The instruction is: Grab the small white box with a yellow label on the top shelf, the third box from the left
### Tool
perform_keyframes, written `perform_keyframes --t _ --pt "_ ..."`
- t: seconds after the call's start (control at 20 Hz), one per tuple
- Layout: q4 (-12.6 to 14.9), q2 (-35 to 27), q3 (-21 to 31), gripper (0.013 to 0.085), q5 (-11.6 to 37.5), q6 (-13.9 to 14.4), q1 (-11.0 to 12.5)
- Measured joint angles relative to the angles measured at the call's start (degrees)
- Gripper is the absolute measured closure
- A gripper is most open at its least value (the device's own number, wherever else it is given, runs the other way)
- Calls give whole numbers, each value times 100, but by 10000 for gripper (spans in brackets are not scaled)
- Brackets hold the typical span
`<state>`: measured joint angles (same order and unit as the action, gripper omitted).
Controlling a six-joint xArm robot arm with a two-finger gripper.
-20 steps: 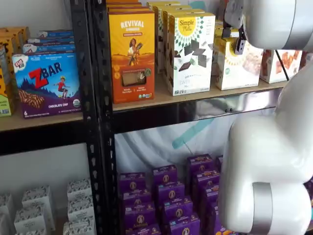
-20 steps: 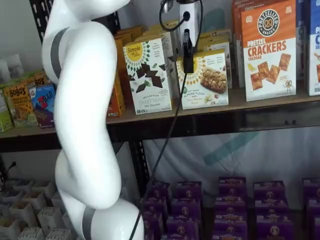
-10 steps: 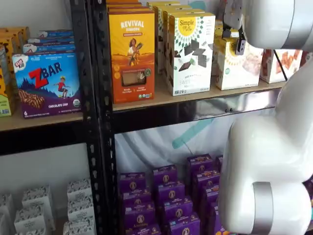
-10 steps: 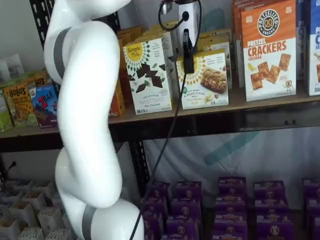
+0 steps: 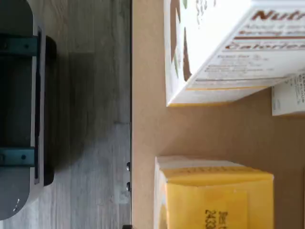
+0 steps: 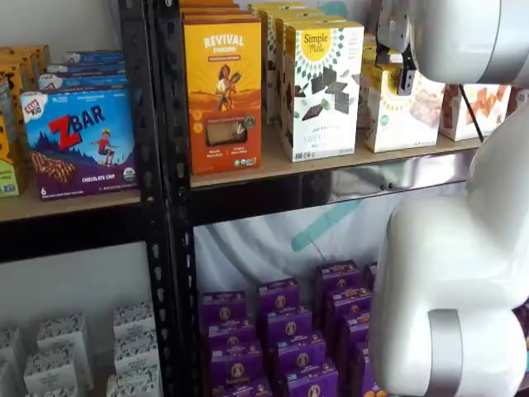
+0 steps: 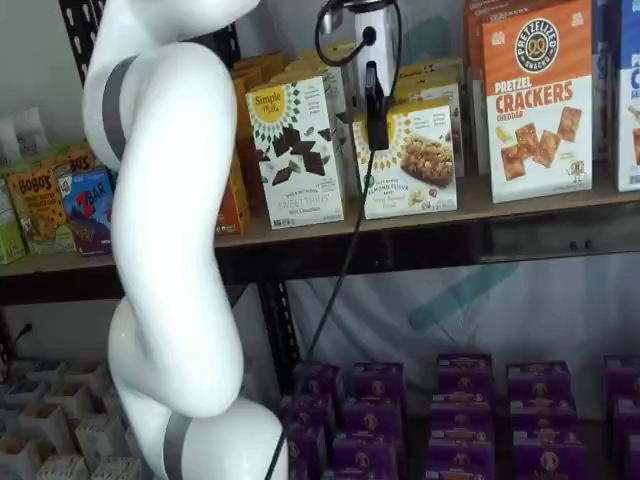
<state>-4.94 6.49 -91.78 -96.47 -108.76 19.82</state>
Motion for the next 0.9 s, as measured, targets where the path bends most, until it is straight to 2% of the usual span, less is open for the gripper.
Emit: perform_keyframes --t 0.9 --pt "54 45 108 130 76 50 -62"
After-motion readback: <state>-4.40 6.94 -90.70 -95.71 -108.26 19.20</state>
